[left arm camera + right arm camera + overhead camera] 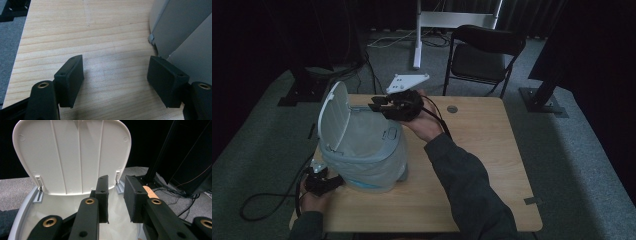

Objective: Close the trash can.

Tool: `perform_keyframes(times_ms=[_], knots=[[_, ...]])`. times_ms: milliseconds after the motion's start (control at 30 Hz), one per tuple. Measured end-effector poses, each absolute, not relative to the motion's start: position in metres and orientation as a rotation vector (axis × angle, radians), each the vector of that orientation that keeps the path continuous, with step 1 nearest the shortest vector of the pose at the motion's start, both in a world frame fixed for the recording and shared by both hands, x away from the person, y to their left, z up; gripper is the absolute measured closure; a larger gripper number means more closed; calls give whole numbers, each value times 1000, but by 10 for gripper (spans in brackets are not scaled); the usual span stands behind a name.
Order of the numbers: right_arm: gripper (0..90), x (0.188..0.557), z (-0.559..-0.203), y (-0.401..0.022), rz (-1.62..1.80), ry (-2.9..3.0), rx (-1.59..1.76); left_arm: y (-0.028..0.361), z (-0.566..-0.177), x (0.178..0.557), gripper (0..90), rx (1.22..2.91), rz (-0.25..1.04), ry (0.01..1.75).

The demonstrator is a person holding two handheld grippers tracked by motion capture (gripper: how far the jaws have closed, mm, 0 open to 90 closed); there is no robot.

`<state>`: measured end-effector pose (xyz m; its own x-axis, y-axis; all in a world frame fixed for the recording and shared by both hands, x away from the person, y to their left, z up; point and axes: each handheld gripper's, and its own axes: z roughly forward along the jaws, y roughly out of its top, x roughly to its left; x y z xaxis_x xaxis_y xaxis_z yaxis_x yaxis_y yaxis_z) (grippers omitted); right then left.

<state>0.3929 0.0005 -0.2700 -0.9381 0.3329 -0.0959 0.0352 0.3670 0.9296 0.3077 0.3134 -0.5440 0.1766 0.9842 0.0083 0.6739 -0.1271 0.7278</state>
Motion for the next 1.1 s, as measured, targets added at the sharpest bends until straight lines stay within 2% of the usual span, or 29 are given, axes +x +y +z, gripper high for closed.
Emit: perform_keyframes(times_ms=[133,467,867,1100], knots=[[763,394,-268,6,1589,2379,309,313,-544,308,299,1871,682,1559],[772,391,-256,21,1605,2380,275,313,-544,308,299,1870,682,1558],[890,391,-244,31,1653,2373,262,313,-544,308,299,1870,682,1559],[898,390,-236,37,1655,2365,254,313,-544,308,299,1870,682,1559]])
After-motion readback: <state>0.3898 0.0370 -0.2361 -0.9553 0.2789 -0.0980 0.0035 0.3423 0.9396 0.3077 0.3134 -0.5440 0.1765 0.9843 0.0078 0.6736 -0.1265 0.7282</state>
